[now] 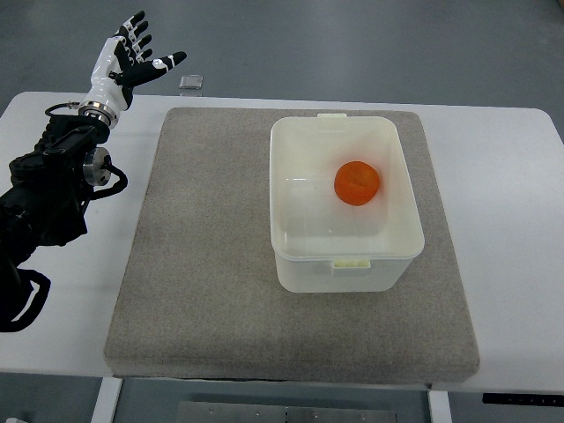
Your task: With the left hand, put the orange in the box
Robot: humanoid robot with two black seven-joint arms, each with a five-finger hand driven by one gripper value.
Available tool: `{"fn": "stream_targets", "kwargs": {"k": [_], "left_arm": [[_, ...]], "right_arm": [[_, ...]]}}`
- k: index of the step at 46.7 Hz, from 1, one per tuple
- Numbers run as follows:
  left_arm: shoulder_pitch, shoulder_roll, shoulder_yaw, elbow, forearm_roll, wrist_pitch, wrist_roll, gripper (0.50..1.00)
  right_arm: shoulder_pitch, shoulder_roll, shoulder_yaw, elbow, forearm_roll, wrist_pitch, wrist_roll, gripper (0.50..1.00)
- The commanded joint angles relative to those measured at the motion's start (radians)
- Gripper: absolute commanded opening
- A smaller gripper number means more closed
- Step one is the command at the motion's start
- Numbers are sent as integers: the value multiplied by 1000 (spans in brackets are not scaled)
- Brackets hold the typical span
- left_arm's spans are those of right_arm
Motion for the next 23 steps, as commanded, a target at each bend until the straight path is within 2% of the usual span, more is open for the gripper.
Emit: {"fn": "stream_targets", "kwargs": {"k": [1, 10, 23], "left_arm": [[3, 0, -36, 3, -28, -43, 1, 986], [30, 8, -76, 11, -163, -195, 1, 990], [54, 2, -81, 9, -179, -180, -1, 990]], "right_arm": [[0, 0, 1, 0, 0, 0, 0, 926], [1, 0, 1, 0, 0, 0, 0, 926], [0, 0, 0, 0, 0, -1, 0, 926]]}}
